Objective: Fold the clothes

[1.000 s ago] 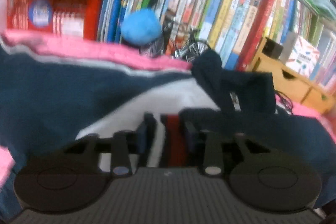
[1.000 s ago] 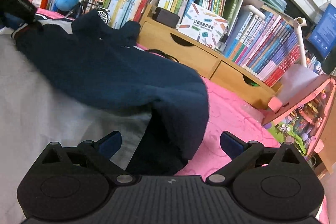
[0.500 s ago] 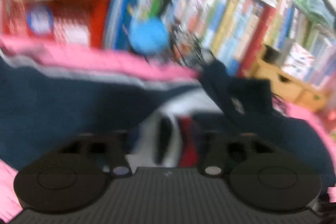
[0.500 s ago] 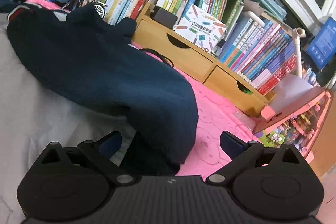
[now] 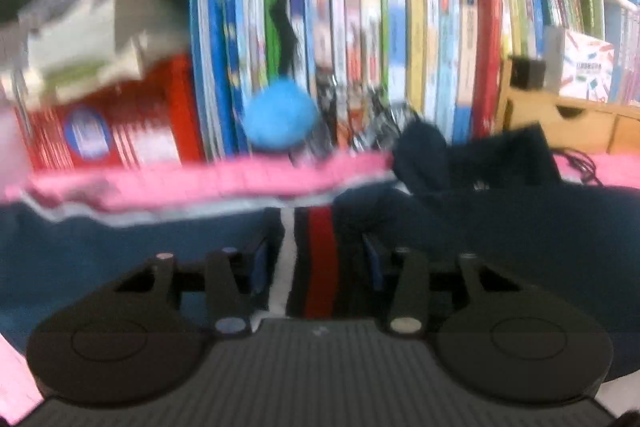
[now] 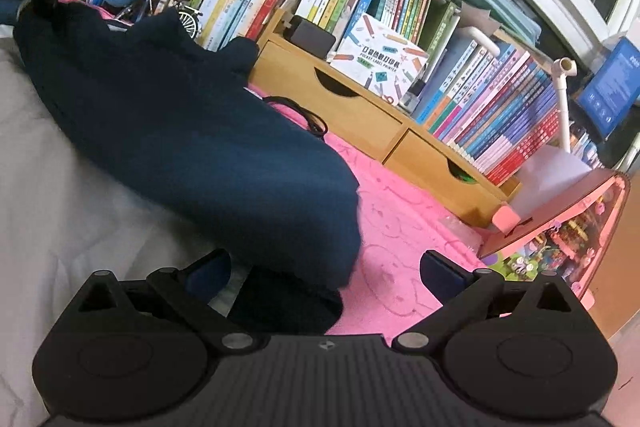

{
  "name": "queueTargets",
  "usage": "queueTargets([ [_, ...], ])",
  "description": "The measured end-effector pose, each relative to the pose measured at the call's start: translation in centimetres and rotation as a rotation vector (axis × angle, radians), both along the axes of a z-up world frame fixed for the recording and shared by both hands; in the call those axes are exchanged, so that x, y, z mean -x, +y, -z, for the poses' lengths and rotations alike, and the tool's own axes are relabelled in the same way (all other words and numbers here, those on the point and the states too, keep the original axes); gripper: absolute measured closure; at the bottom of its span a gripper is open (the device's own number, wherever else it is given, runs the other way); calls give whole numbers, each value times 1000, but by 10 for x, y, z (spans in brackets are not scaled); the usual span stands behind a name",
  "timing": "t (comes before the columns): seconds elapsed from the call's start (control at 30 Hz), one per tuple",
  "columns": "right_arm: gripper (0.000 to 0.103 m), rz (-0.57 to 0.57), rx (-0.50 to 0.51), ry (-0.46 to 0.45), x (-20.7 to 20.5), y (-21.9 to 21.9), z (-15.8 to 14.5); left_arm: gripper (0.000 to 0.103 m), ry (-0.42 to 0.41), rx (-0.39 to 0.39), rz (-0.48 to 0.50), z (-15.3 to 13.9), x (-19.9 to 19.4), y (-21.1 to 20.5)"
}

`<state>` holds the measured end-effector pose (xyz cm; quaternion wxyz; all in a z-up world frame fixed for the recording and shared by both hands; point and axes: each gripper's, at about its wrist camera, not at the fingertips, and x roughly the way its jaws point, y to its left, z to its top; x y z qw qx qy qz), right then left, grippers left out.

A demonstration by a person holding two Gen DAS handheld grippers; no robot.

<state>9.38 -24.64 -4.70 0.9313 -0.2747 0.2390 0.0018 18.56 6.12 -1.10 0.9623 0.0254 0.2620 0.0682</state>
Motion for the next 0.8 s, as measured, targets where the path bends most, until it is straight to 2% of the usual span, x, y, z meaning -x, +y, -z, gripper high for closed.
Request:
queueTargets([
  [0.2,1,29,67,-23,-9,-10,7,54,107,-48,-46,27,-14,20],
  [0.3,0,27,1,26,-13,-39,5,48,117,-23,-32,35,-17,27],
  [0.4,1,17,-133,101,-10,-63,-7,46,127,-18,-28,35,-20,27],
  [0.43,1,2,-207,122,-8,-68,-15,46,128,-18,-27,35,-20,27],
  [0.6,1,-136,-703,196,-9,-71,-58,42,133,15,-32,32,-18,31],
  [0.63,1,-156,-746,189,-15,-59,-63,40,135,26,-36,33,-19,33],
  [0.7,1,-169,-683,146,-32,-12,-64,35,139,49,-46,33,-20,37],
  [0.73,2,-162,-589,121,-42,21,-62,31,141,61,-52,33,-20,38],
  [0.8,4,-158,-281,39,-54,91,-44,28,144,75,-57,33,-20,40],
])
